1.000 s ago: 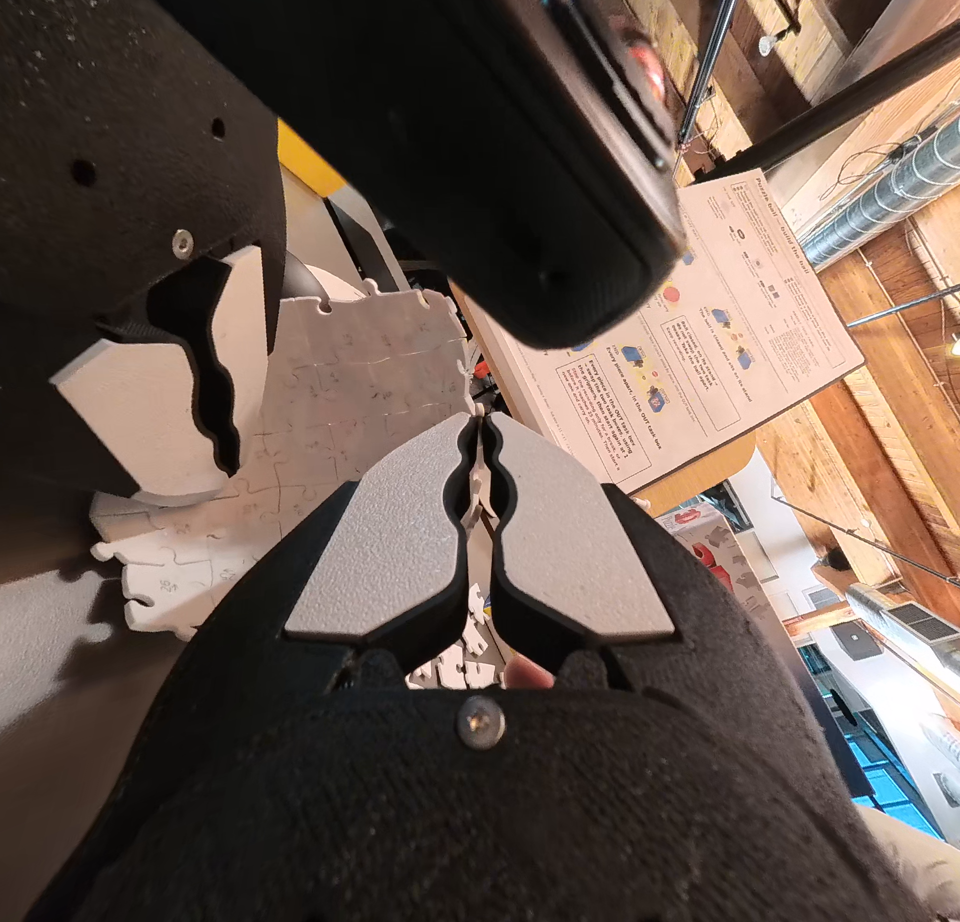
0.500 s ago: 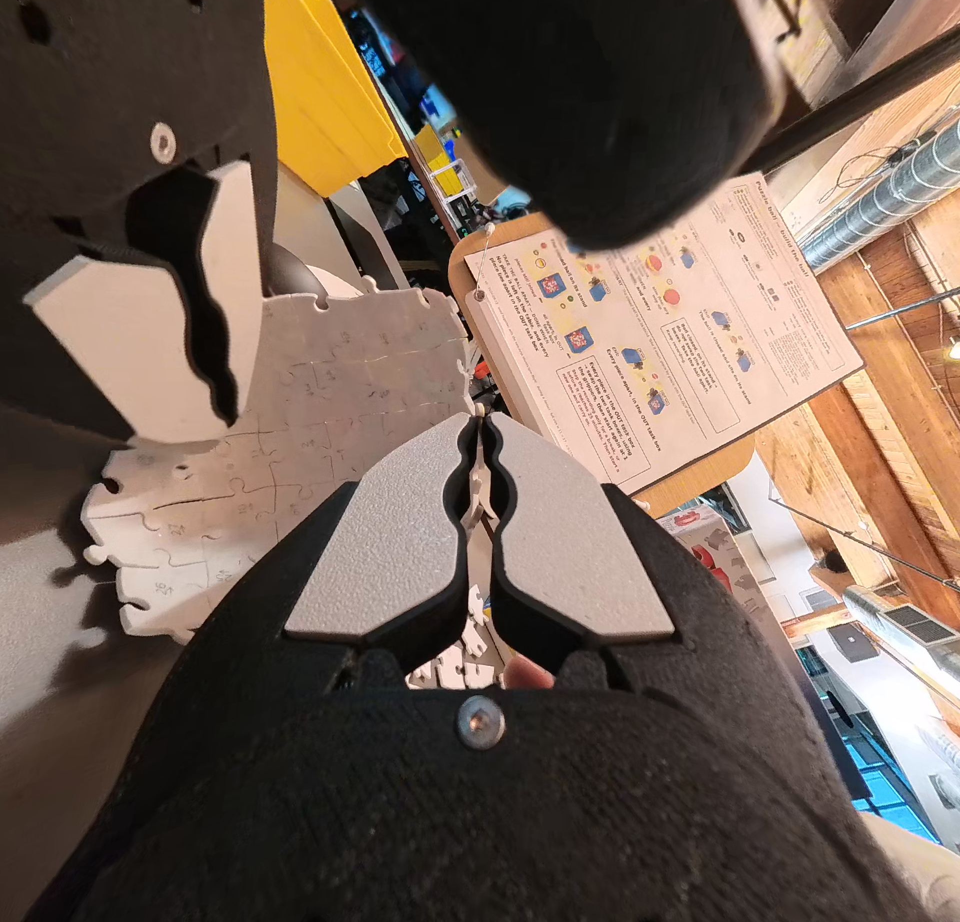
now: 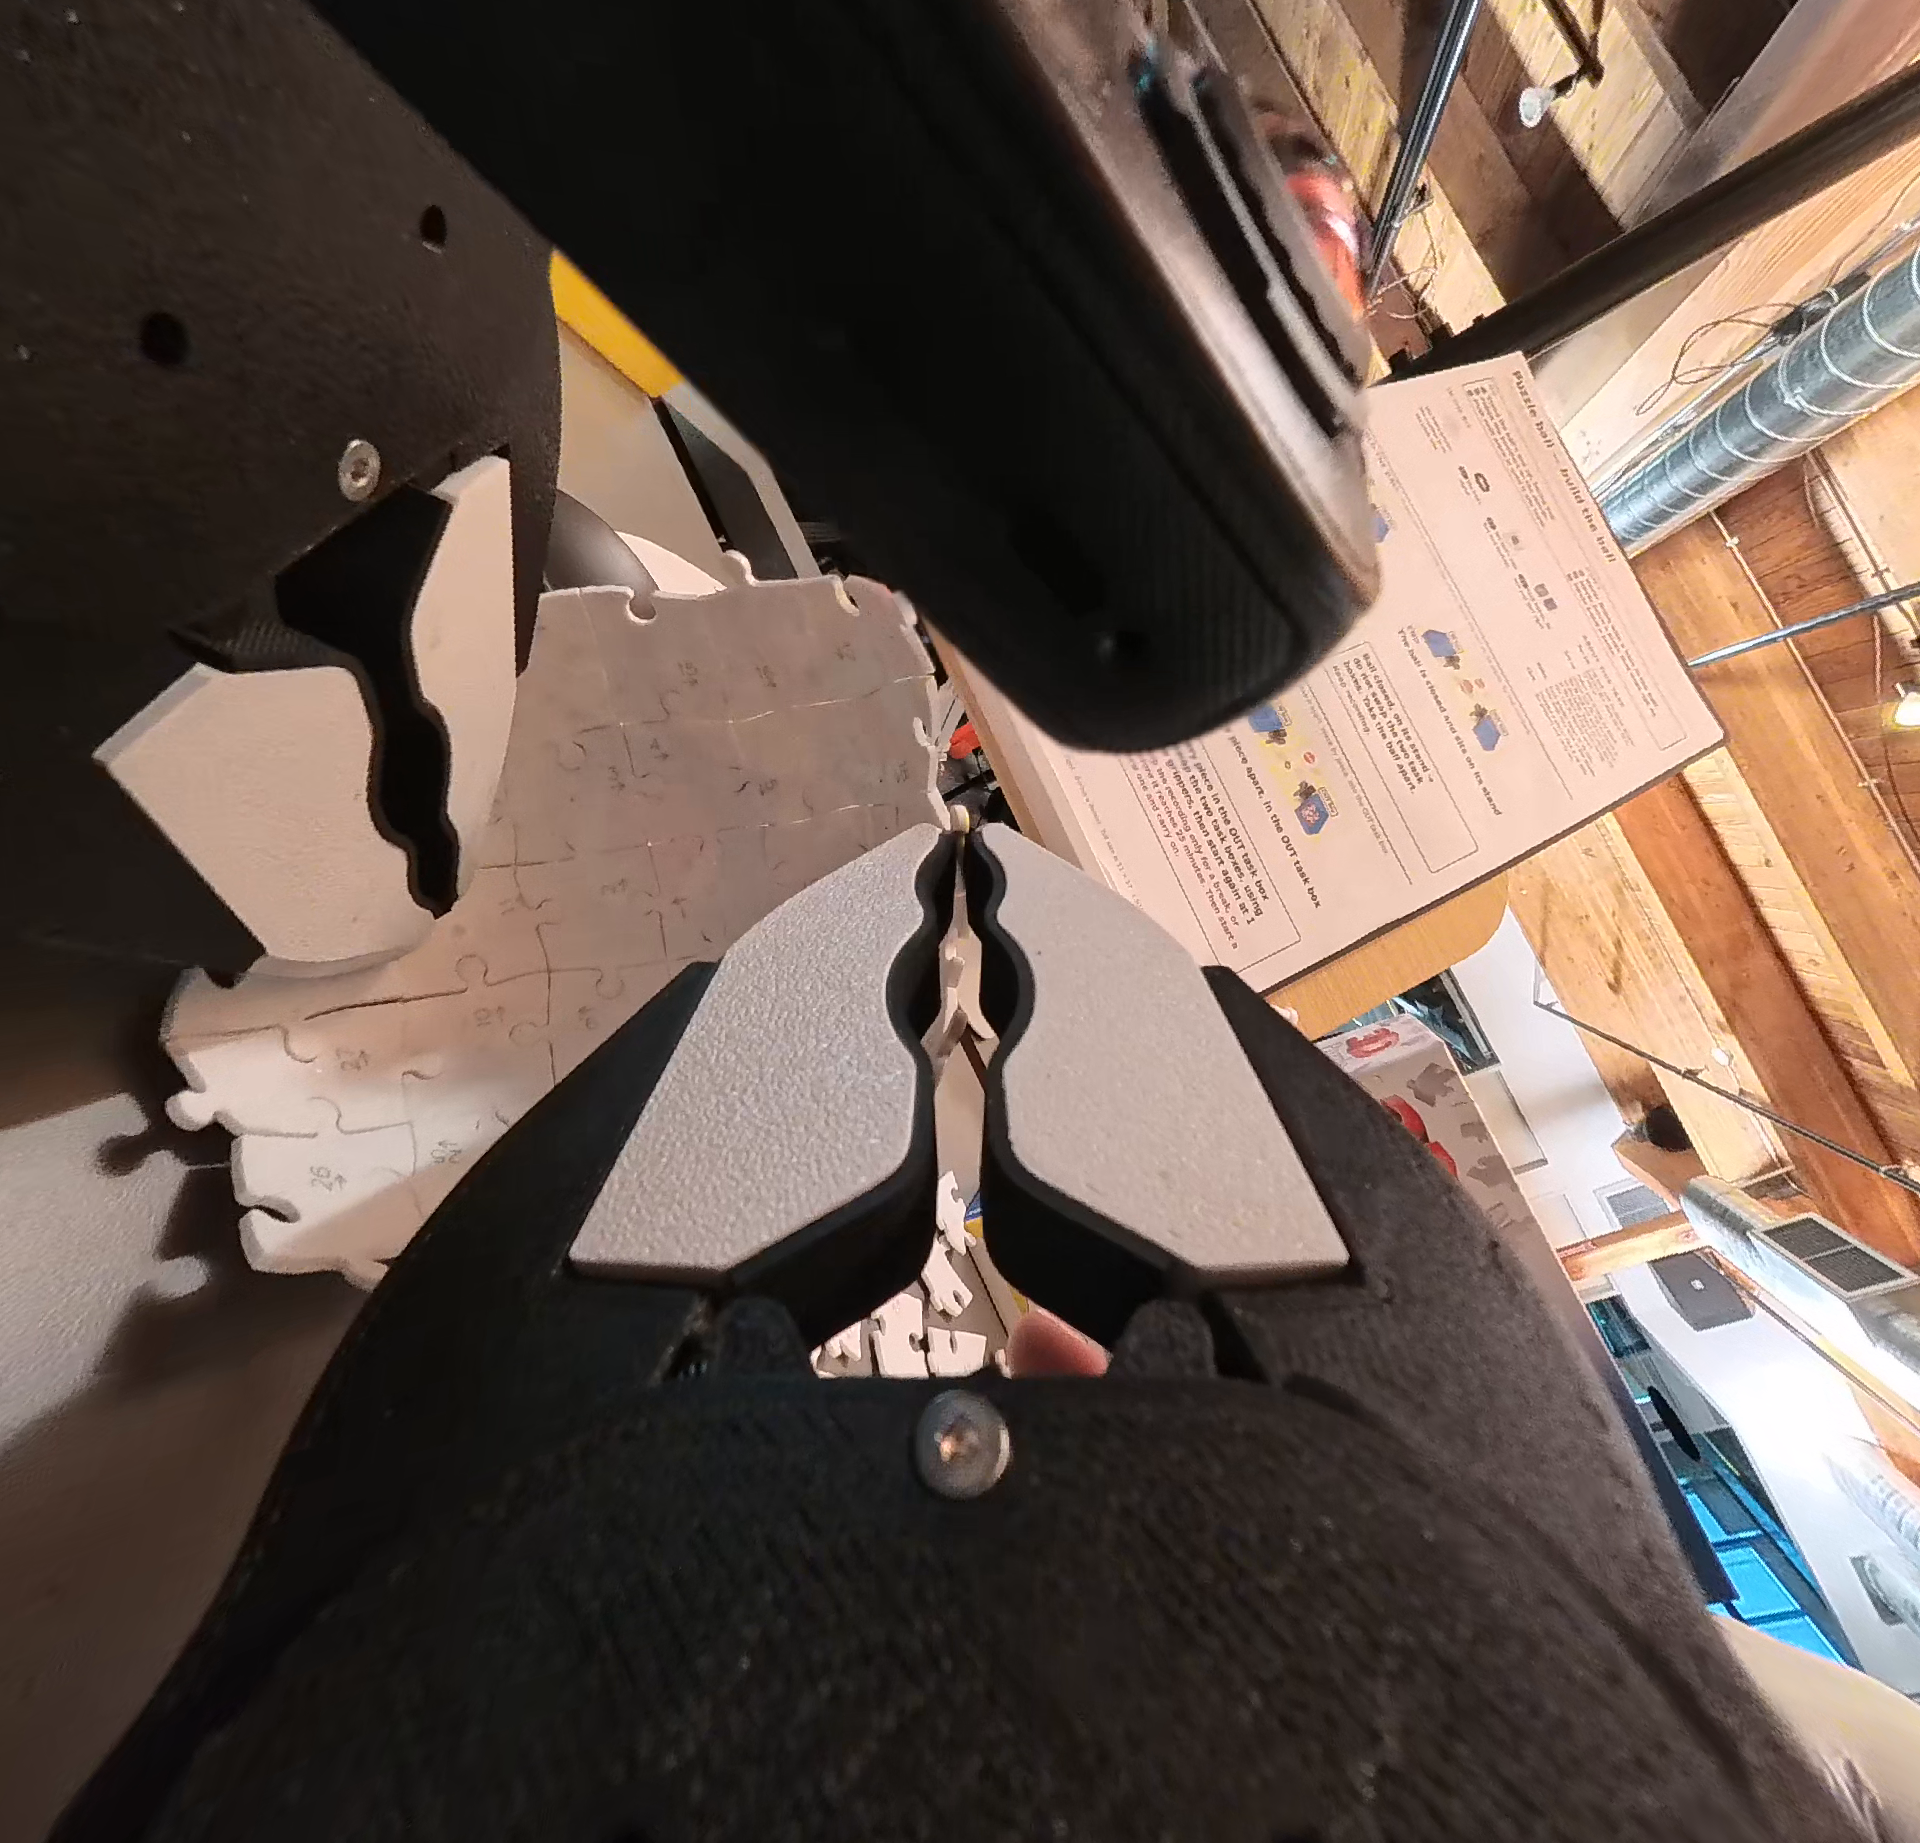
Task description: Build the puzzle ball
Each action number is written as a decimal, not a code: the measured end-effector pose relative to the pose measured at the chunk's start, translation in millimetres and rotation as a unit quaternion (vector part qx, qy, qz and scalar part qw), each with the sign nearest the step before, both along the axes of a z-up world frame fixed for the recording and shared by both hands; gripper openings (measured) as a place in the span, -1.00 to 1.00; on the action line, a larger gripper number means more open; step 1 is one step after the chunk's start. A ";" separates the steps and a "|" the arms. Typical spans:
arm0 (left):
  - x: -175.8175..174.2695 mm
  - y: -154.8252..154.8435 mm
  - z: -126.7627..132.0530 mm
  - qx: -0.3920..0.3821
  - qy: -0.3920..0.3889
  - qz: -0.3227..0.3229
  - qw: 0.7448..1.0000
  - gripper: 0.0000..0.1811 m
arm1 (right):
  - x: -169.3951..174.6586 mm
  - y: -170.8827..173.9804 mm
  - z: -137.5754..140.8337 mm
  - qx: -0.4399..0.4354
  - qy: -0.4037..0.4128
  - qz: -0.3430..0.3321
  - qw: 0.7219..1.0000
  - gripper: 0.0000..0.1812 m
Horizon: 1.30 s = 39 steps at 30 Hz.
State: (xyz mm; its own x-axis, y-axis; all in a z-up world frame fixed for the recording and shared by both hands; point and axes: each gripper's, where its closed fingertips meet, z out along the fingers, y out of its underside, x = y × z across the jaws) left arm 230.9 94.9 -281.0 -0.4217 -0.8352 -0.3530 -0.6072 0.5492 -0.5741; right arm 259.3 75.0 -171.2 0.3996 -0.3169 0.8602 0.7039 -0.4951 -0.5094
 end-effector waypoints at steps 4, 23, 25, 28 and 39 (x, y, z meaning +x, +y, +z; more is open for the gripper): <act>0.2 6.0 9.6 0.008 -0.018 0.020 1.000 -1.00 | -0.8 0.4 -0.1 -0.002 -0.002 0.001 1.000 -0.98; -8.7 8.0 21.6 -0.003 -0.035 0.024 0.999 -1.00 | -0.3 0.5 -0.3 0.000 -0.001 0.001 1.000 -0.98; -16.0 14.9 15.6 0.009 -0.021 0.037 0.999 -1.00 | -0.3 0.9 -0.3 -0.001 -0.002 0.001 1.000 -0.98; -24.3 19.3 2.9 0.005 0.005 0.063 0.998 -1.00 | -1.1 1.4 -0.3 -0.001 -0.002 0.003 1.000 -0.98; -20.1 14.2 1.4 -0.004 -0.010 0.077 0.997 -1.00 | -1.1 1.7 0.0 -0.002 -0.004 0.003 1.000 -0.98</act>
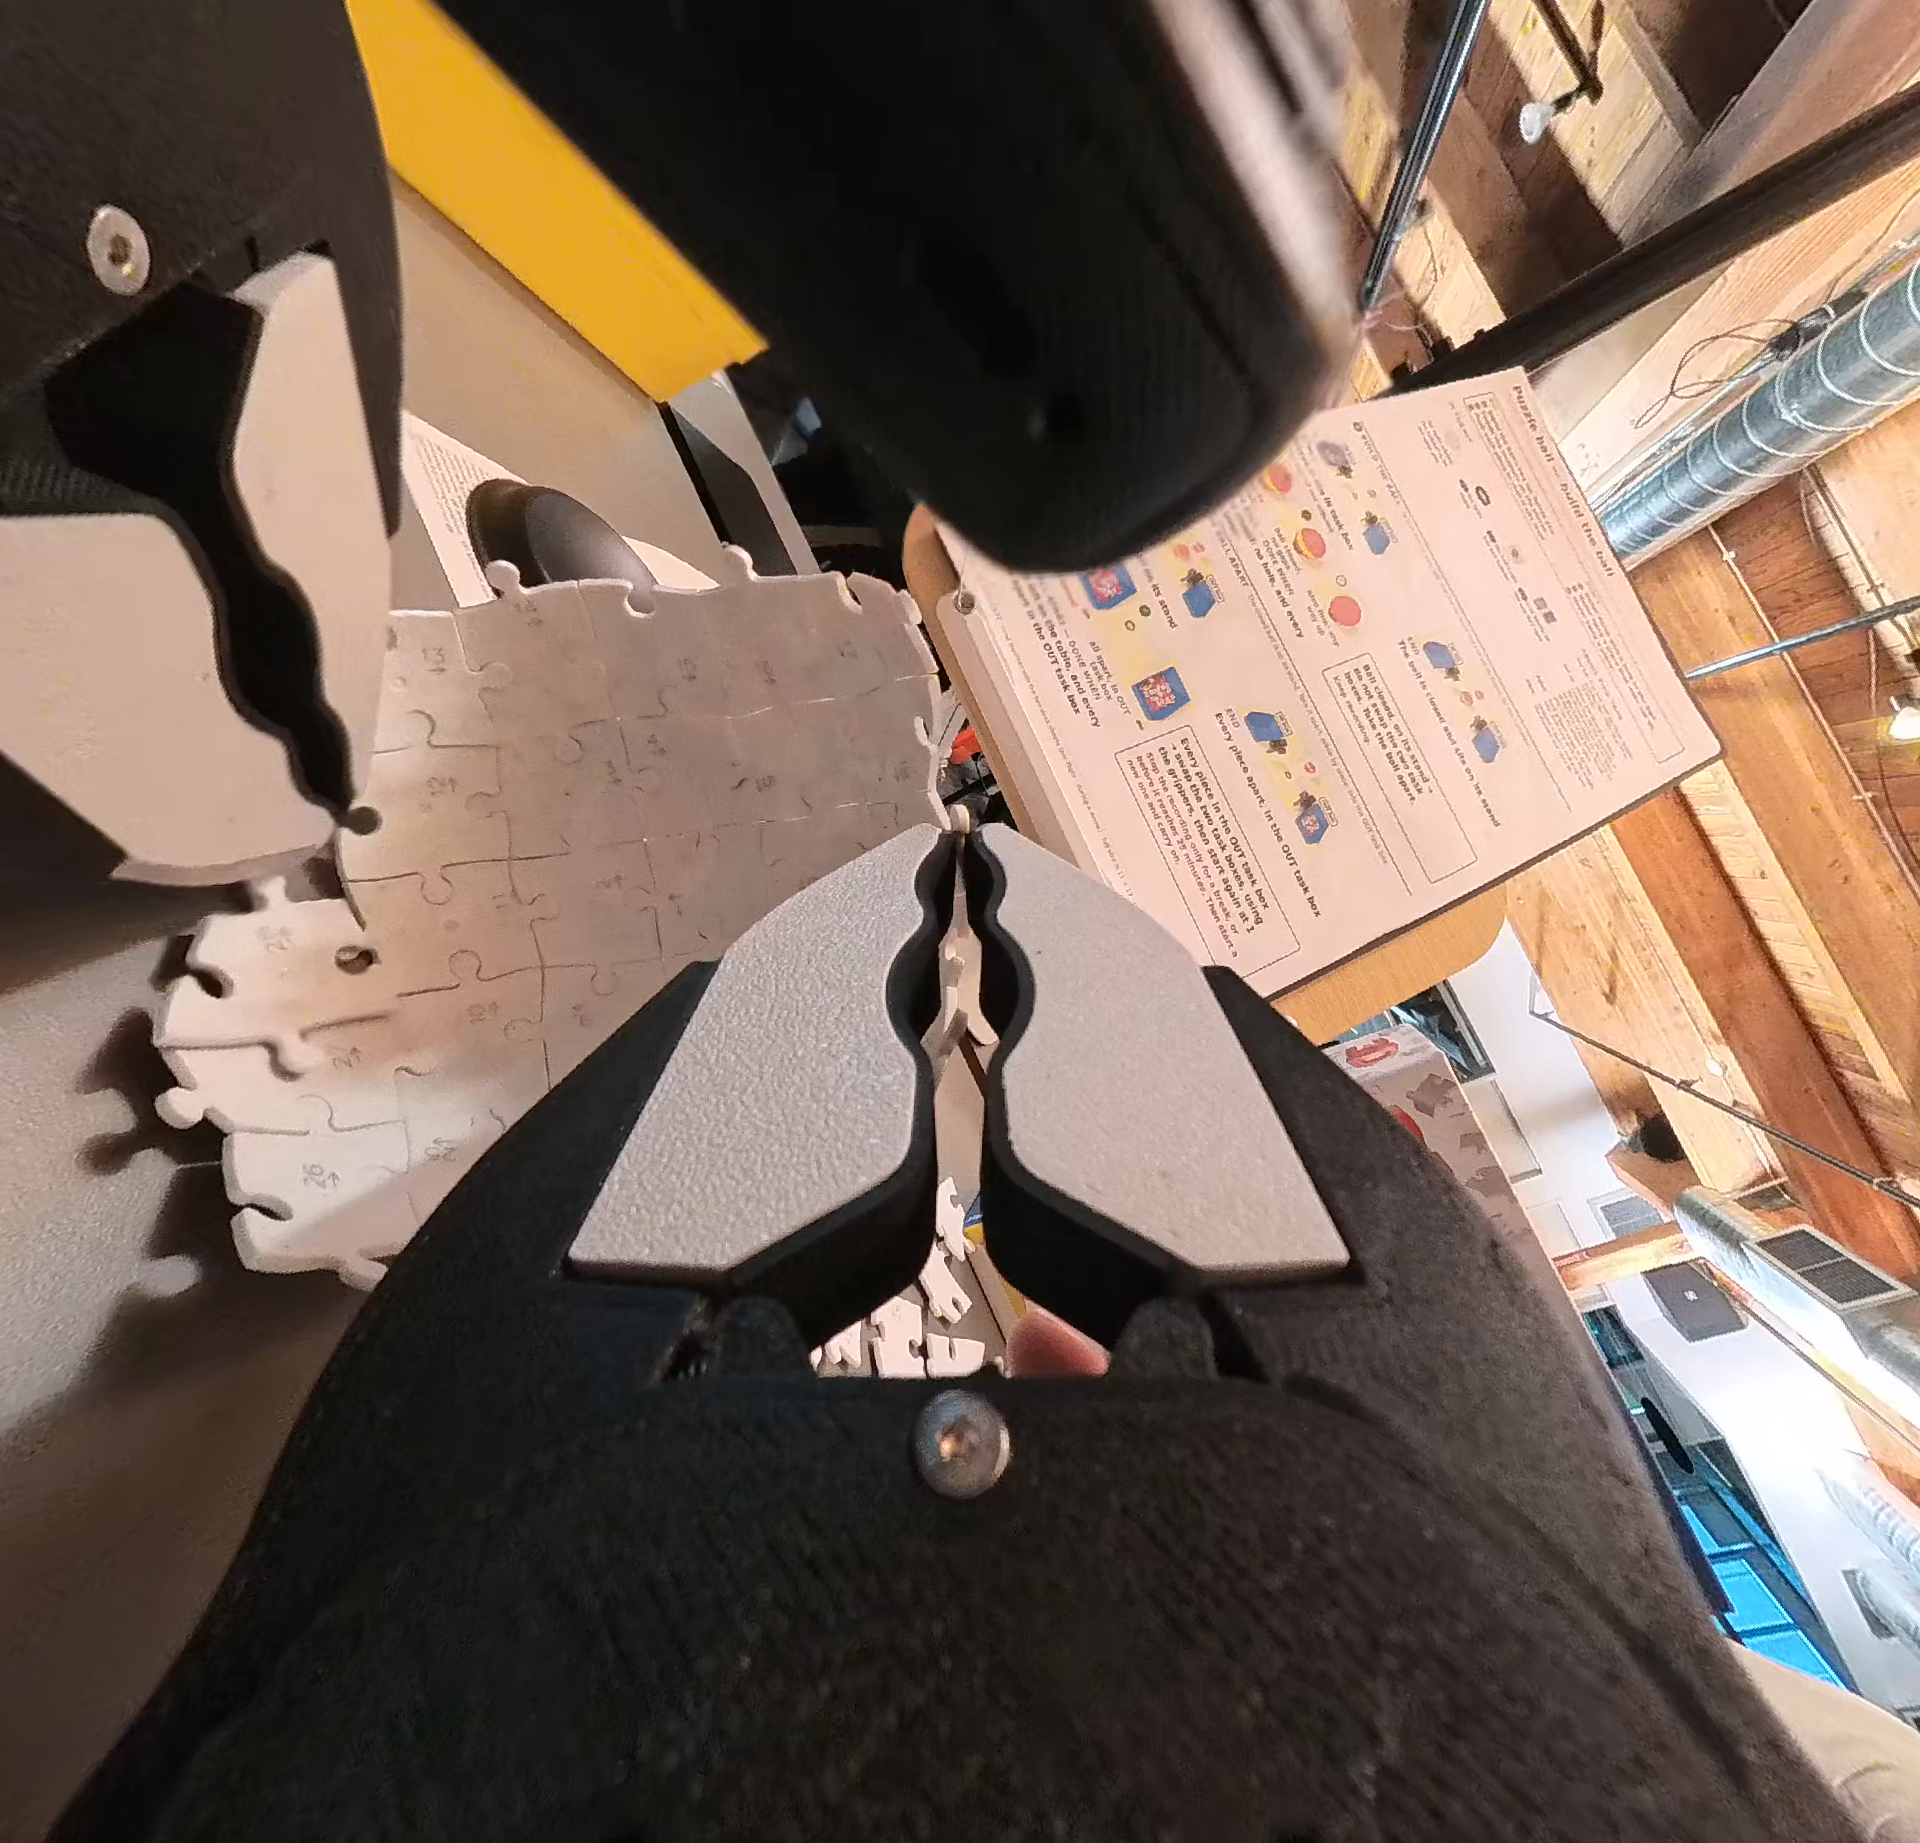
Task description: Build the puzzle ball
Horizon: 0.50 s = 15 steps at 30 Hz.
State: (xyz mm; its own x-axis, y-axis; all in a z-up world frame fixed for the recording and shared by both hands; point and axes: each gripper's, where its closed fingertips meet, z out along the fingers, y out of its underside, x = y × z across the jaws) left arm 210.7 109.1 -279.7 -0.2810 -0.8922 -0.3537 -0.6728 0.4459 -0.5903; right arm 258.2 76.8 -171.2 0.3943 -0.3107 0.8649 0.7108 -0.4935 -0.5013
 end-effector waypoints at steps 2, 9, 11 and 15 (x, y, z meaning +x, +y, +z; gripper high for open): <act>4.9 -5.2 8.7 0.004 -0.027 -0.016 0.999 -1.00 | 0.2 -0.1 0.1 0.001 0.000 0.000 1.000 -0.98; 17.2 -27.5 7.2 -0.010 -0.029 -0.070 0.997 -1.00 | 0.3 0.2 0.2 0.000 -0.001 0.000 1.000 -0.98; 16.0 -26.2 2.0 -0.006 -0.016 -0.070 0.997 -1.00 | 0.1 0.1 0.4 0.000 -0.001 0.000 1.000 -0.98; 15.5 -24.9 0.1 -0.006 -0.015 -0.069 0.998 -1.00 | 0.7 0.3 0.4 0.001 0.000 0.000 1.000 -0.98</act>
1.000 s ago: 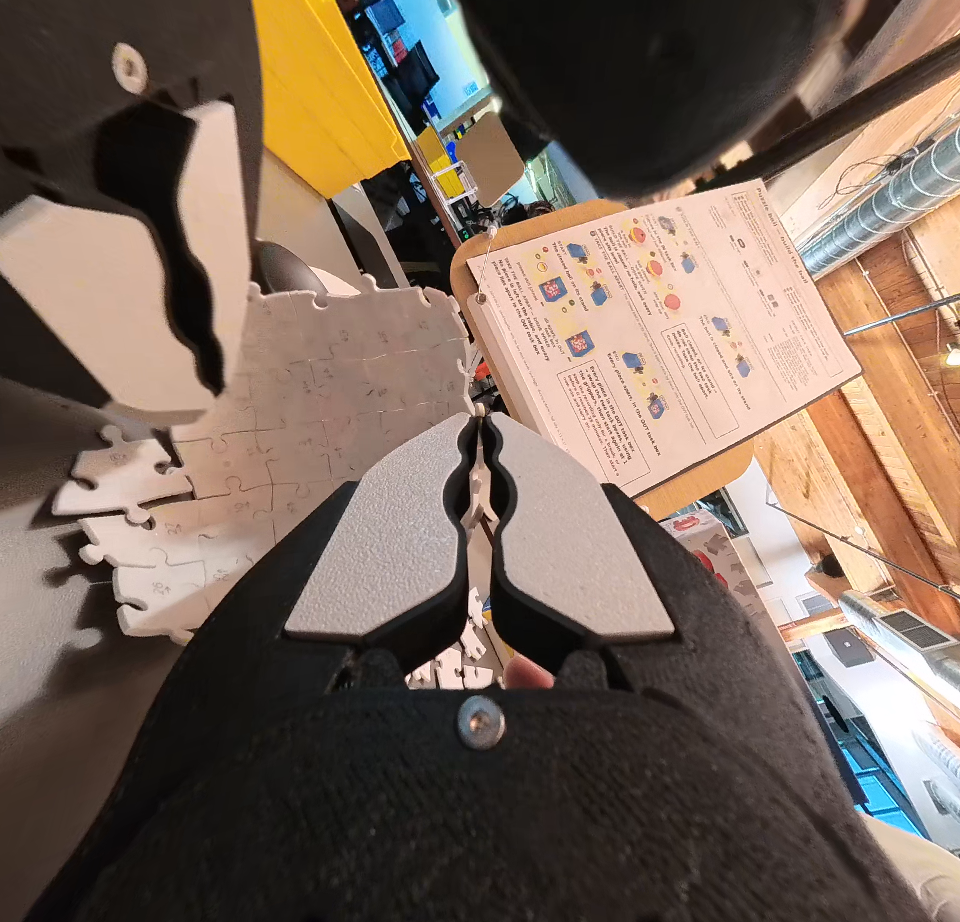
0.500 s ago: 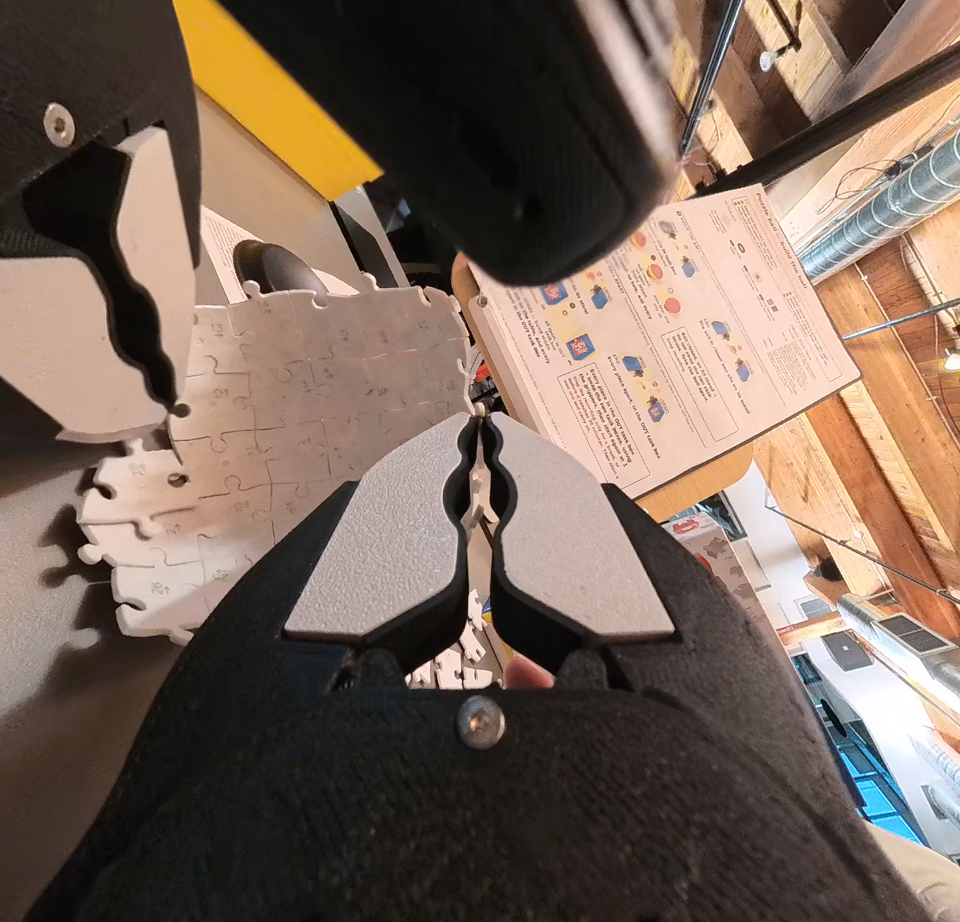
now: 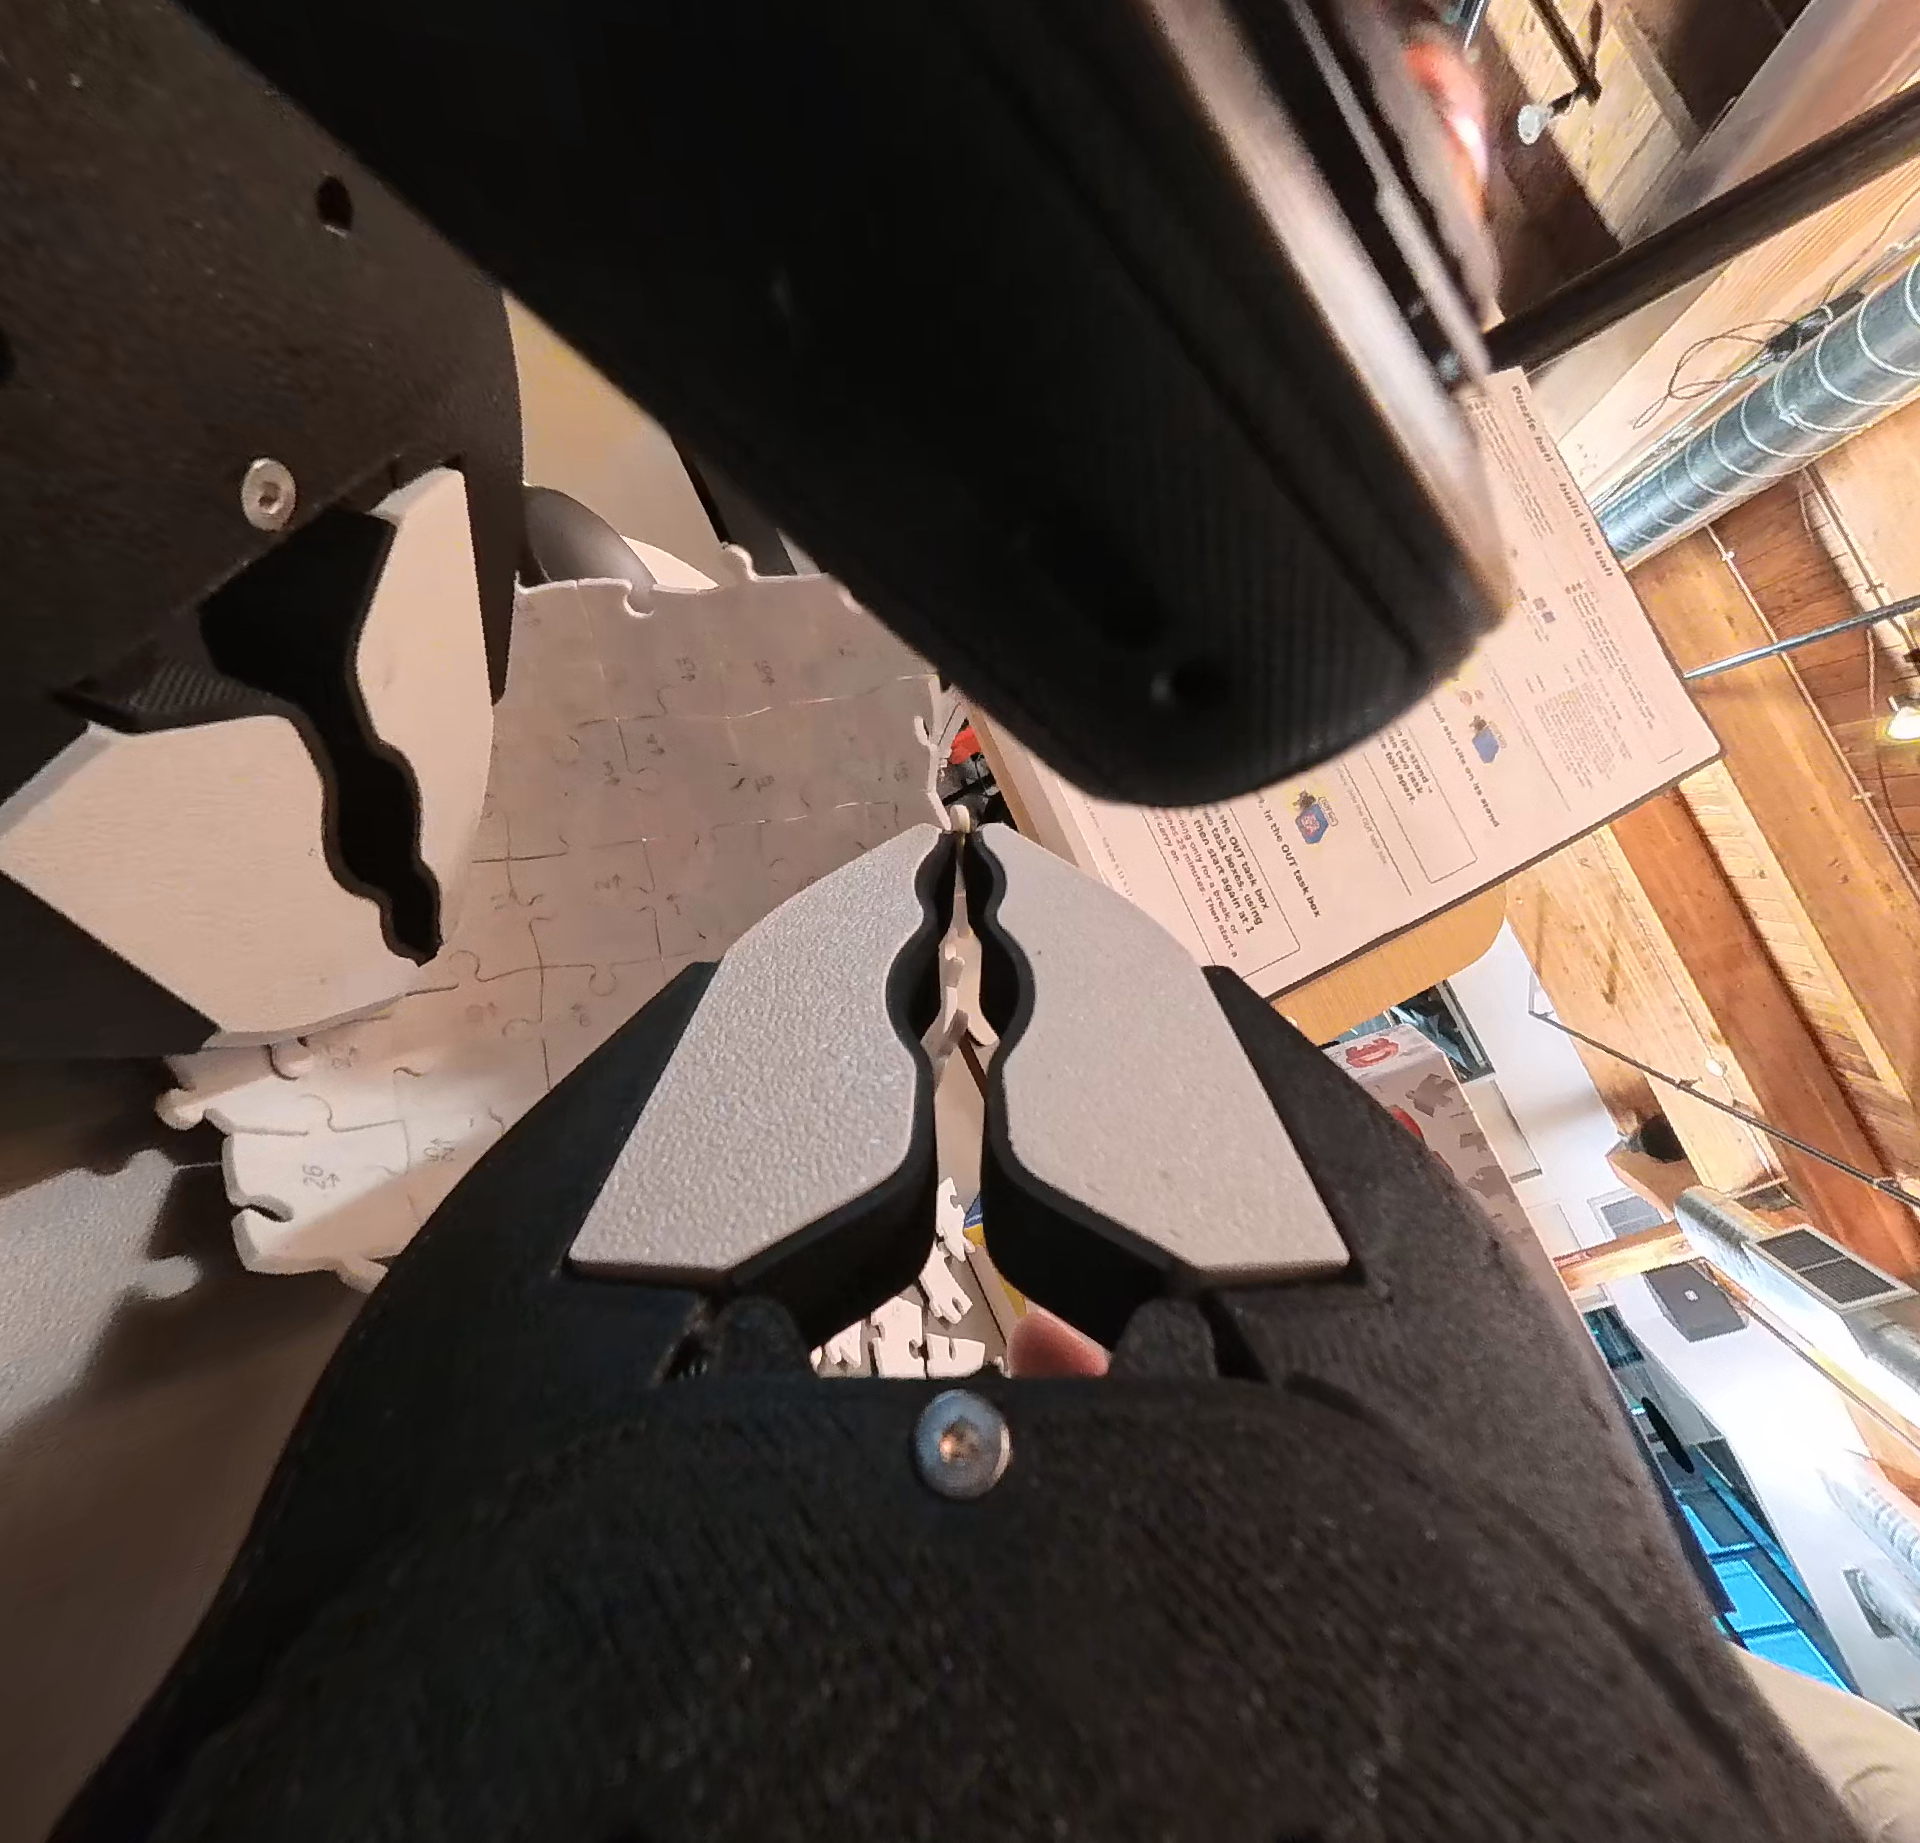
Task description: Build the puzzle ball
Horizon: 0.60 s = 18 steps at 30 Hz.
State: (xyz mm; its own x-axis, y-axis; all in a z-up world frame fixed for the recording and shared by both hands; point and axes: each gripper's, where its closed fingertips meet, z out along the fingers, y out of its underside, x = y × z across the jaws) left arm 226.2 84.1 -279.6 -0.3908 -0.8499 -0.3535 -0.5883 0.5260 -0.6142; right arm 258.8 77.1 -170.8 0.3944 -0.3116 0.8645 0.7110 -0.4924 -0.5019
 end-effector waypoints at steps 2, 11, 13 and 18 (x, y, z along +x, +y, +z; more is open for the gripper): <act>0.7 1.5 0.0 0.001 -0.001 0.003 1.000 -1.00 | -0.1 0.0 0.0 0.000 0.000 0.000 1.000 -0.98; 1.6 6.6 3.2 0.006 -0.018 0.011 1.000 -1.00 | 0.0 -0.2 0.1 0.000 0.000 0.000 1.000 -0.98; -2.3 5.6 6.4 -0.005 -0.015 0.003 1.000 -1.00 | 0.0 -0.4 0.2 0.000 0.001 0.001 1.000 -0.98; -3.1 -0.3 6.8 -0.031 -0.007 -0.013 0.999 -1.00 | -0.5 0.1 0.2 0.000 -0.001 0.001 1.000 -0.98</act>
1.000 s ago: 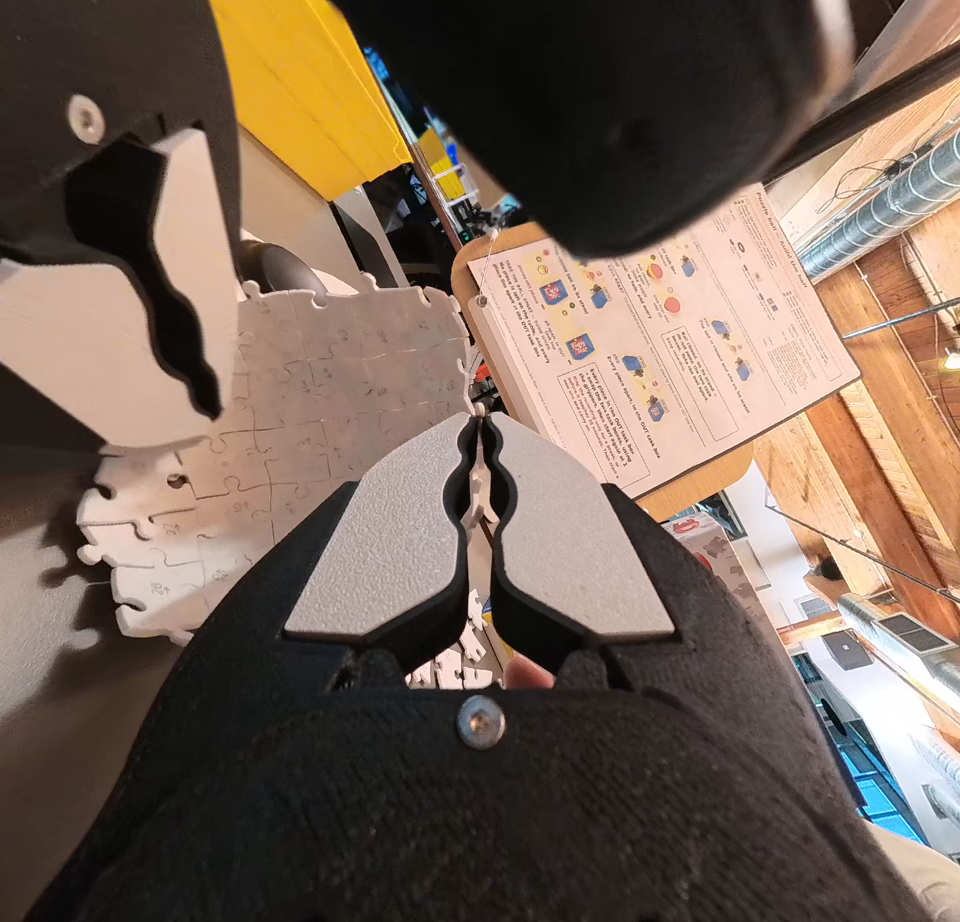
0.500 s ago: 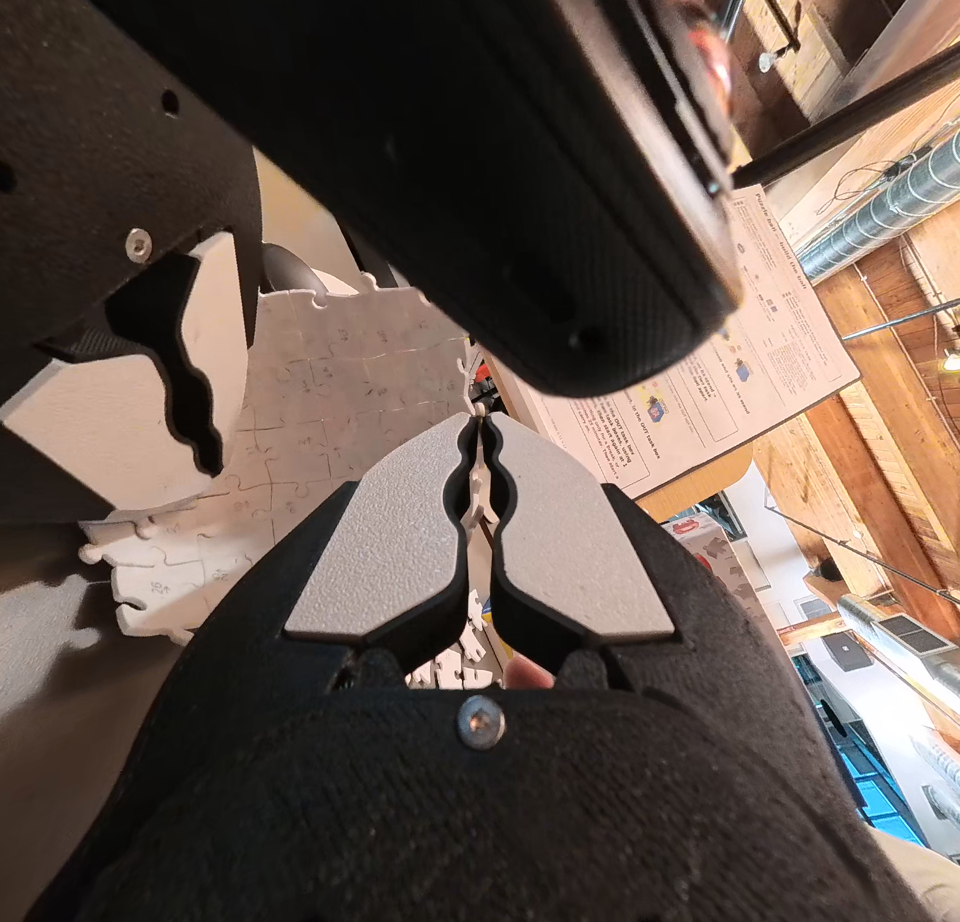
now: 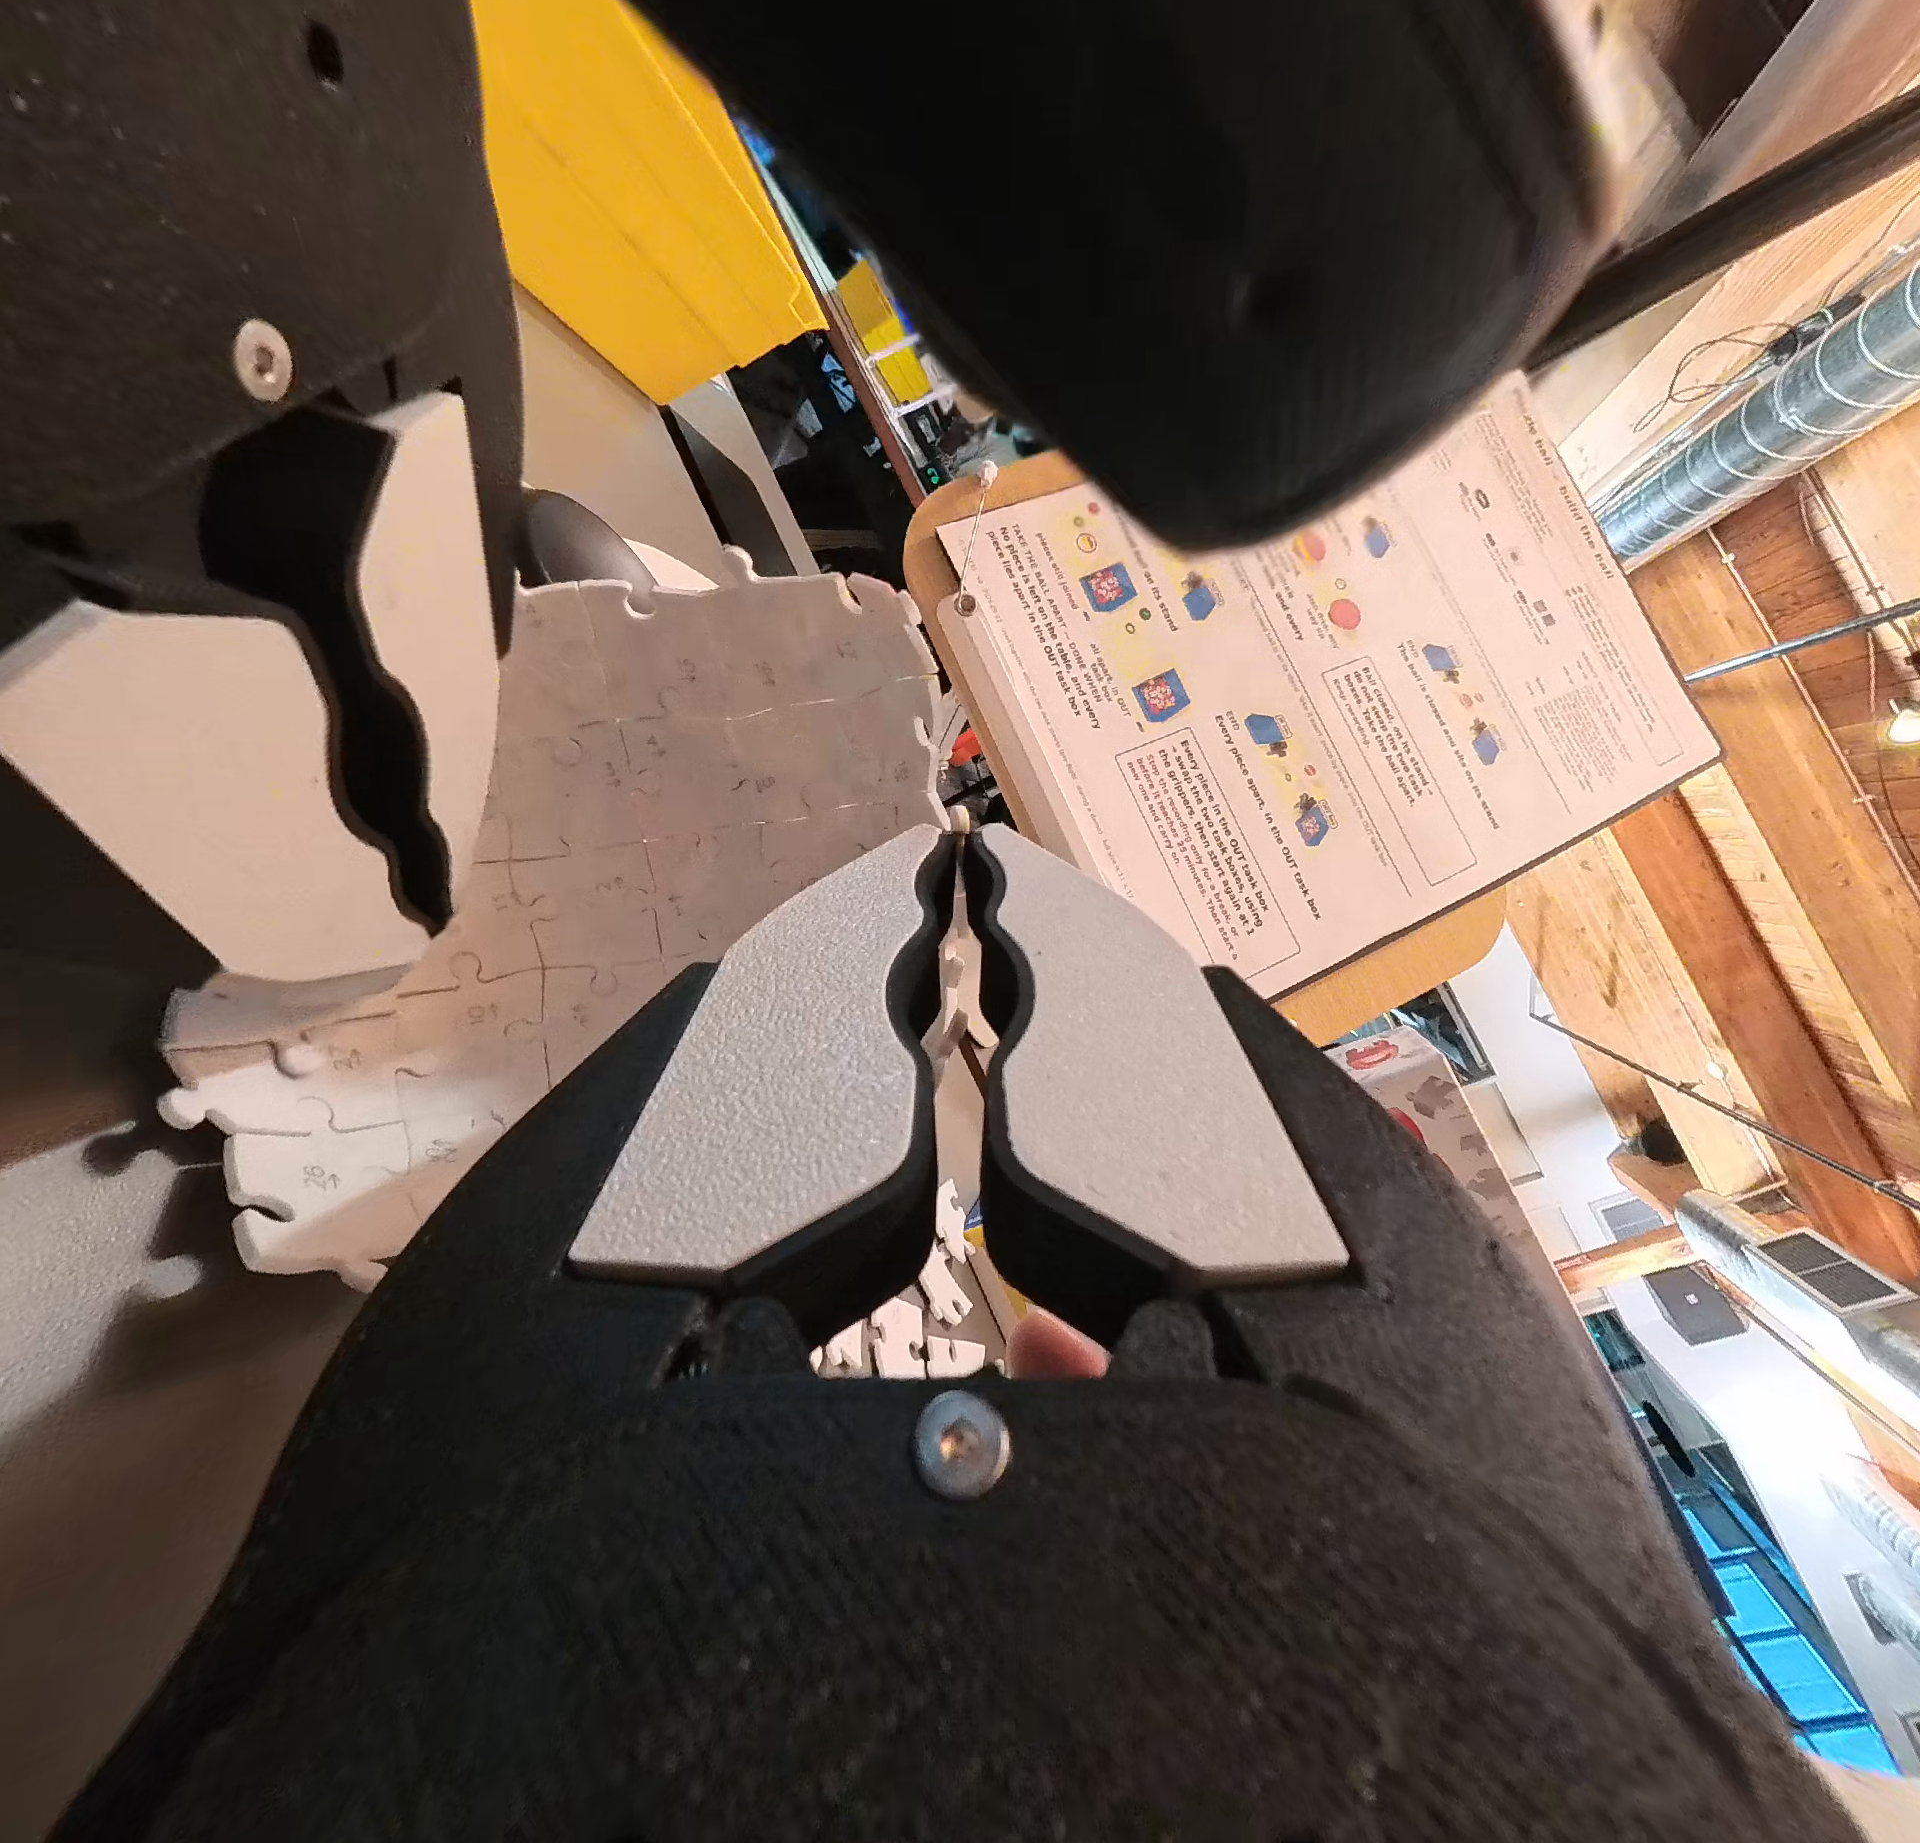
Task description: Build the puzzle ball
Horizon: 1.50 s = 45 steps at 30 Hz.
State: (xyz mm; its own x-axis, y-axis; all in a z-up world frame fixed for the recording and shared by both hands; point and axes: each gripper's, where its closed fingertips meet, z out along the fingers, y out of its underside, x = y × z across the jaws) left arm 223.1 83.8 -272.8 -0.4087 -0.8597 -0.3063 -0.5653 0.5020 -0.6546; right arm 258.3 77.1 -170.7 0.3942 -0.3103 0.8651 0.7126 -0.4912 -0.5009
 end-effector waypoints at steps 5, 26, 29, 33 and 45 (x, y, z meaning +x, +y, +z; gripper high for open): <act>1.5 -1.8 -7.2 0.003 0.011 -0.003 1.000 -1.00 | -0.3 -0.4 -0.1 0.000 0.001 0.000 1.000 -0.98; 0.2 3.2 -7.1 0.040 0.005 -0.037 0.998 -1.00 | -1.0 -0.9 -0.6 0.000 0.001 0.001 1.000 -0.98; -0.4 3.1 -7.2 0.043 0.012 -0.057 0.997 -1.00 | -1.5 -0.9 -0.4 0.000 0.000 0.002 1.000 -0.98; -0.4 3.1 -7.2 0.045 0.008 -0.092 0.995 -1.00 | -1.6 -0.9 -0.5 0.001 0.001 0.002 1.000 -0.98; 2.6 5.4 -6.7 0.104 -0.024 -0.123 0.987 -1.00 | -1.1 -1.1 -0.8 0.000 0.000 0.001 1.000 -0.98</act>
